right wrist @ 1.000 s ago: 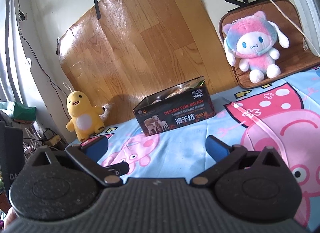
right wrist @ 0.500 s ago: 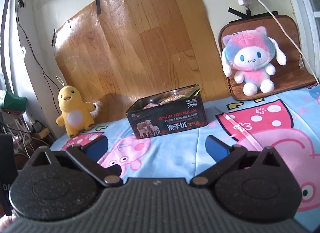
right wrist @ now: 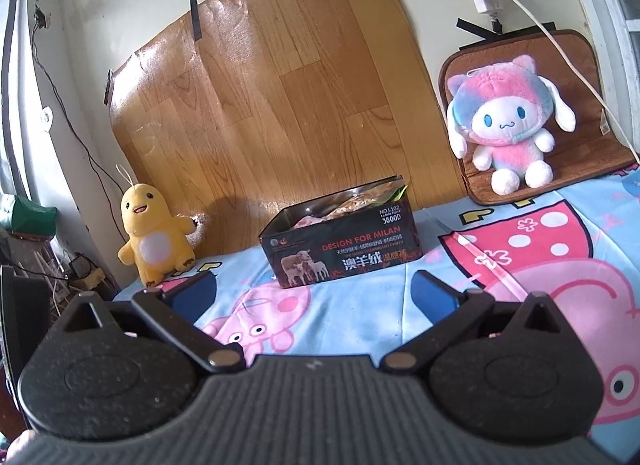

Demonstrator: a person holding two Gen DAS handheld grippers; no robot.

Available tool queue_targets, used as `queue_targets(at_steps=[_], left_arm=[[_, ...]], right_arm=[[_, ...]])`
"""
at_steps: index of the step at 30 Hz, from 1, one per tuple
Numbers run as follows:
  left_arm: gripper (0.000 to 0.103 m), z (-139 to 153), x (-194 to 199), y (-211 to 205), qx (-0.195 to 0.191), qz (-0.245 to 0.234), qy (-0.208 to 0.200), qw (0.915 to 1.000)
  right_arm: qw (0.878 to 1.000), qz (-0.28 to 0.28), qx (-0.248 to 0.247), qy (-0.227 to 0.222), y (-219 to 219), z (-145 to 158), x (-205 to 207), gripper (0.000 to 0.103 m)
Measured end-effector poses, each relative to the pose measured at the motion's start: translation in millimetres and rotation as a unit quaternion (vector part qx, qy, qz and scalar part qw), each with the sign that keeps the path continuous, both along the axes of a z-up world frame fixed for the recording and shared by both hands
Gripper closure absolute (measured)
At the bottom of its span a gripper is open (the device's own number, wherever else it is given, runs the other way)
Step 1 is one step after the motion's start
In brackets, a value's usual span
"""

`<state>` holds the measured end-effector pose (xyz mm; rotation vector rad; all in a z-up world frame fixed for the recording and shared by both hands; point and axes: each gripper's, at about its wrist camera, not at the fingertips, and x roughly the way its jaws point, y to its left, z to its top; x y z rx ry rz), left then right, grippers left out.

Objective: Organize snacks

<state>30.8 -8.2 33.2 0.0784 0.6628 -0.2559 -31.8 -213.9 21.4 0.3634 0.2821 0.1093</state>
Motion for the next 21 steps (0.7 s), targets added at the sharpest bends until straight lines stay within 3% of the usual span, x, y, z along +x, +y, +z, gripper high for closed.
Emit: queue_targets(at_steps=[14, 21], left_arm=[[0.000, 1.6, -0.8, -0.4, 0.035, 0.033, -0.024, 0.9986], [0.000, -2.0, 2.8, -0.2, 0.044, 0.042, -0.016, 0.9980]], right_arm=[[1.000, -0.003, 0.013, 0.006, 4.3, -13.7, -5.1, 0.000], [1.000, -0.011, 0.019, 0.003, 1.5, -15.4, -7.7, 0.000]])
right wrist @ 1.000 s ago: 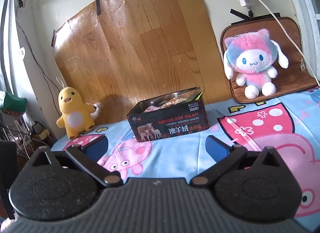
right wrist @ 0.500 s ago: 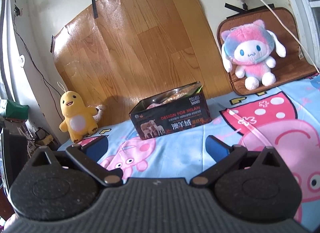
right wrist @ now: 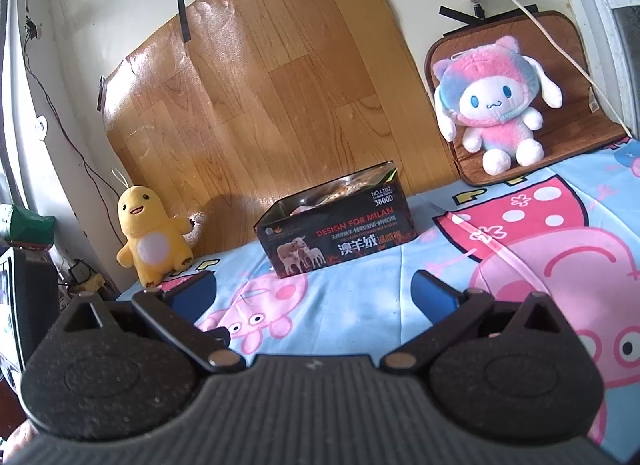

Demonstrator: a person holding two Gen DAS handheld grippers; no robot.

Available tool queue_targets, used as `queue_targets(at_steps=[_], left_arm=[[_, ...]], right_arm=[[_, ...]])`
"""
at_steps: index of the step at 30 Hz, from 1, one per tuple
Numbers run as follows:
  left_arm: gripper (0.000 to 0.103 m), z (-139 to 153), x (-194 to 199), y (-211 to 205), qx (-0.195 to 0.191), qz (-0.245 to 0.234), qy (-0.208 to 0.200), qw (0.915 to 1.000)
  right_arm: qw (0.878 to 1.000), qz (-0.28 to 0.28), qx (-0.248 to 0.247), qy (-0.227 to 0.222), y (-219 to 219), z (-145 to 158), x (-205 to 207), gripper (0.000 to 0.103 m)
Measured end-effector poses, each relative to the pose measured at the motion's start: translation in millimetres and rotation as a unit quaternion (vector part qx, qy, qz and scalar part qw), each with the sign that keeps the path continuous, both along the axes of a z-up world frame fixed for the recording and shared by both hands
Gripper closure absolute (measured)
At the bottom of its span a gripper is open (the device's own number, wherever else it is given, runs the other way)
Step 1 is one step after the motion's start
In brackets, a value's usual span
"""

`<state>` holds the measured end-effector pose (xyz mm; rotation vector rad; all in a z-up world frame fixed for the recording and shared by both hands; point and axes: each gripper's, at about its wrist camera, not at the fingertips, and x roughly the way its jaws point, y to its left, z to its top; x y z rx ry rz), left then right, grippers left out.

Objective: Organize snacks

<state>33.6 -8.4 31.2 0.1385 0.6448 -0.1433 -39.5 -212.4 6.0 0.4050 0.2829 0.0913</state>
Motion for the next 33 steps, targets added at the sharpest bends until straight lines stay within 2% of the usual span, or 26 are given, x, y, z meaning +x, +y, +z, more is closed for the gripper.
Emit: queue_targets(at_steps=[12, 33], left_arm=[[0.000, -3.2, 2.5, -3.7, 0.017, 0.006, 0.009, 0.9998], [0.000, -1.4, -2.2, -12.6, 0.048, 0.008, -0.026, 0.9985]], right_arm=[[1.000, -0.004, 0.006, 0.001, -3.5, -3.1, -0.3, 0.000], [1.000, -0.004, 0.014, 0.008, -6.4, -6.4, 0.0, 0.000]])
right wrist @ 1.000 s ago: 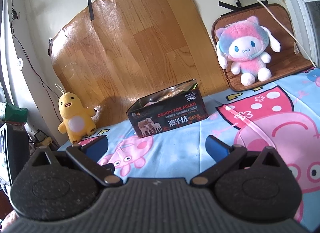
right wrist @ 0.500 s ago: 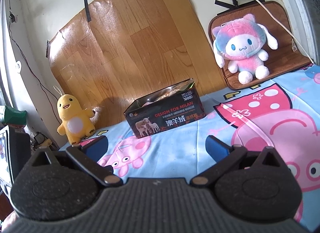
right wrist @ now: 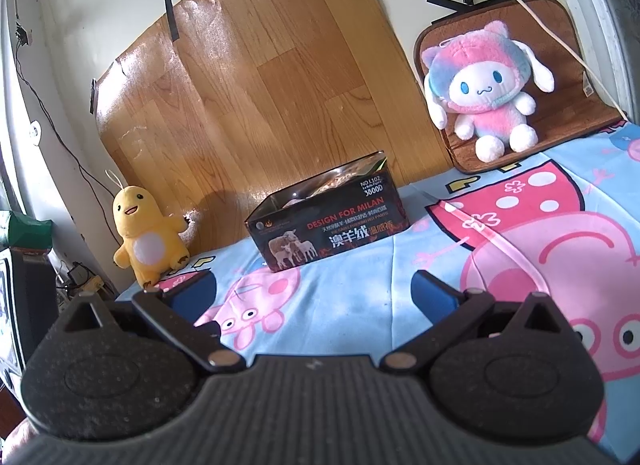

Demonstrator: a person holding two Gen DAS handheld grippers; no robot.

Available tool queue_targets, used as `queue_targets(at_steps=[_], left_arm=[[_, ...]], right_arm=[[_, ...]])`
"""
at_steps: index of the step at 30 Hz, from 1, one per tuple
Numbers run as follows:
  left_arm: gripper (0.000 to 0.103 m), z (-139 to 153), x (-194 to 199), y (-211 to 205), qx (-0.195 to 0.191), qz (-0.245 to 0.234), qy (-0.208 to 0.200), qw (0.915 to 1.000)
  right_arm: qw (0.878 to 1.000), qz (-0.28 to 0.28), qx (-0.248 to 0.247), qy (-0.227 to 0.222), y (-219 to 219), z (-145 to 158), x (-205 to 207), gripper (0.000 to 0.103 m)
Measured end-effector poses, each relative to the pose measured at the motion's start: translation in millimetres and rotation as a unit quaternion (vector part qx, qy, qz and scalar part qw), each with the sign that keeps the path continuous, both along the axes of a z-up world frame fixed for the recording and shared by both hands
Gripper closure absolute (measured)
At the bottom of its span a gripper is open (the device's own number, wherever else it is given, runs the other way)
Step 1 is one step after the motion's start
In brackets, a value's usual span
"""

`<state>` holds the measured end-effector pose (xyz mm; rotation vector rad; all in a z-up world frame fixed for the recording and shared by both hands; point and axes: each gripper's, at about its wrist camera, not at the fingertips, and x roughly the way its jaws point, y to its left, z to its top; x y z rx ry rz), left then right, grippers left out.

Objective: Organize snacks

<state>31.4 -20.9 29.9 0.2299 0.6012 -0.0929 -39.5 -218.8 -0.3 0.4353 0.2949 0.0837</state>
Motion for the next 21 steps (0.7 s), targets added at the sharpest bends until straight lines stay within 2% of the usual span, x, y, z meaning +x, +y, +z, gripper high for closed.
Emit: queue_targets(at_steps=[21], left_arm=[[0.000, 0.0, 0.2, -3.1, 0.031, 0.011, -0.026, 0.9991]], right_arm=[[1.000, -0.003, 0.010, 0.005, -2.4, -3.0, -0.5, 0.000]])
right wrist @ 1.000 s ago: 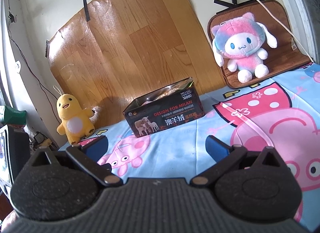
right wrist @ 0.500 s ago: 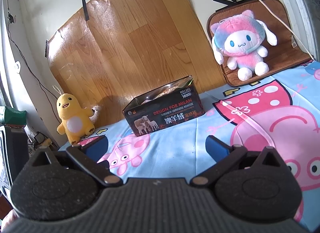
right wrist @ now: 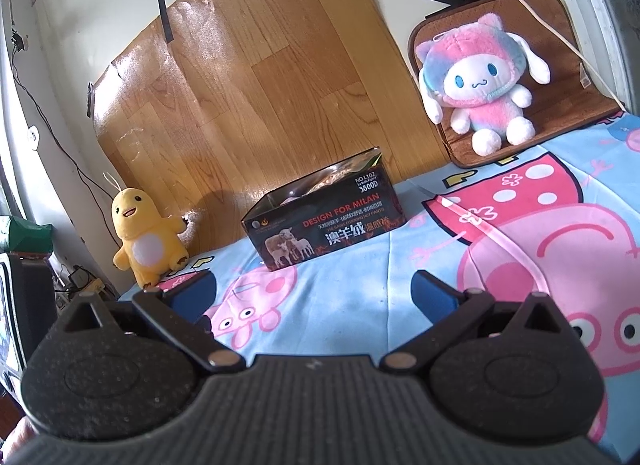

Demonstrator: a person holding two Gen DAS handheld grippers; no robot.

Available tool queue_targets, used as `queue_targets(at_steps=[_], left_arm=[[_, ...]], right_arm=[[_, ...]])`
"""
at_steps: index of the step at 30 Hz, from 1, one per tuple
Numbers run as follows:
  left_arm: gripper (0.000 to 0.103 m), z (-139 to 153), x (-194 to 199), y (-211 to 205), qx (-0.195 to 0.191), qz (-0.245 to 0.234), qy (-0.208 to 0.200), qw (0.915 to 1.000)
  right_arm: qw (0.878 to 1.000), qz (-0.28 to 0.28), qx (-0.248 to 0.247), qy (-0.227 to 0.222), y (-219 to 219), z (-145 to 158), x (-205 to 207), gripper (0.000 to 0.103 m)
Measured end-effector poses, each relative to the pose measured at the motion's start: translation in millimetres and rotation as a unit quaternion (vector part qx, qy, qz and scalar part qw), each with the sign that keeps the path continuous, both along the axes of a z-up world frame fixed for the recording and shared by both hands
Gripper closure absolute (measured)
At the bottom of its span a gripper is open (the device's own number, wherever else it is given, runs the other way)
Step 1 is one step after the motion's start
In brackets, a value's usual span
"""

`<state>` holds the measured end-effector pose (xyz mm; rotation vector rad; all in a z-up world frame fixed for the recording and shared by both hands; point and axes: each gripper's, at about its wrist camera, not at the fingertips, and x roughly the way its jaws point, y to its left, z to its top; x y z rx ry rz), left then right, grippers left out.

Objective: Organize snacks

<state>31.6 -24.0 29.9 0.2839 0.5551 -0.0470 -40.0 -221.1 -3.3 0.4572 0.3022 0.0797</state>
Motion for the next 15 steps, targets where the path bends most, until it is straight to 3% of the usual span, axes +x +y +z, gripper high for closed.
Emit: queue_targets(at_steps=[15], left_arm=[[0.000, -3.3, 0.4, -5.2, 0.026, -0.005, -0.003, 0.9996]], right_arm=[[1.000, -0.003, 0.008, 0.000, -3.0, -1.5, -0.8, 0.000]])
